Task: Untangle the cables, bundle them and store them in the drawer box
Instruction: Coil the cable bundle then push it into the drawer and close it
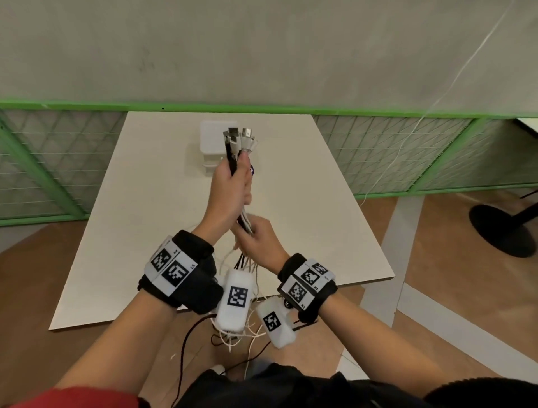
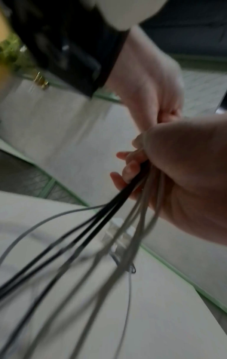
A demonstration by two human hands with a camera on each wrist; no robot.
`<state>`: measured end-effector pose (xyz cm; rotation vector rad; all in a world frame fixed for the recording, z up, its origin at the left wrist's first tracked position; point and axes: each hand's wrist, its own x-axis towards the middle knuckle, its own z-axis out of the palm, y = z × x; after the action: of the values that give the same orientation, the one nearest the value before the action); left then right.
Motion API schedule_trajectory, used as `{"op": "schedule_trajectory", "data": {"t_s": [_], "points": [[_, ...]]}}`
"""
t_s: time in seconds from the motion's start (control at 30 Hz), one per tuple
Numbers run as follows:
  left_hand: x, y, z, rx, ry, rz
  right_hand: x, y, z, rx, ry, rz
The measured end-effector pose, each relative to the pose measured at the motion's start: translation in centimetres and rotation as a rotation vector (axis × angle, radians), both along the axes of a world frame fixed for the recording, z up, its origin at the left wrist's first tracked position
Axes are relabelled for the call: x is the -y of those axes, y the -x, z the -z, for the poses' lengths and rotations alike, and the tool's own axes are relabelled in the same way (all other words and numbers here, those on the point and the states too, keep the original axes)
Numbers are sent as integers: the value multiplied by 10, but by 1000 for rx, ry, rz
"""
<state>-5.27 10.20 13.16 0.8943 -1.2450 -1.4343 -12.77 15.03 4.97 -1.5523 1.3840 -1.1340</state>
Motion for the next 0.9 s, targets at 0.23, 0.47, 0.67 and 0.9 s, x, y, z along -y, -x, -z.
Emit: {"op": "schedule_trajectory", "data": {"t_s": [0.23,0.47,0.67,0.9], "points": [[13,-14,-29,-126,90,-66,-19,28,30,-43,-165,-23],[1,10,-15,5,114,-15,7,8,-28,-23,184,3],[17,-9,-39,-202,132,-179,1,16,4,18,-72,48],[22,-25,-32,223,499,-329,14,25,-5,78,-147,62]]}}
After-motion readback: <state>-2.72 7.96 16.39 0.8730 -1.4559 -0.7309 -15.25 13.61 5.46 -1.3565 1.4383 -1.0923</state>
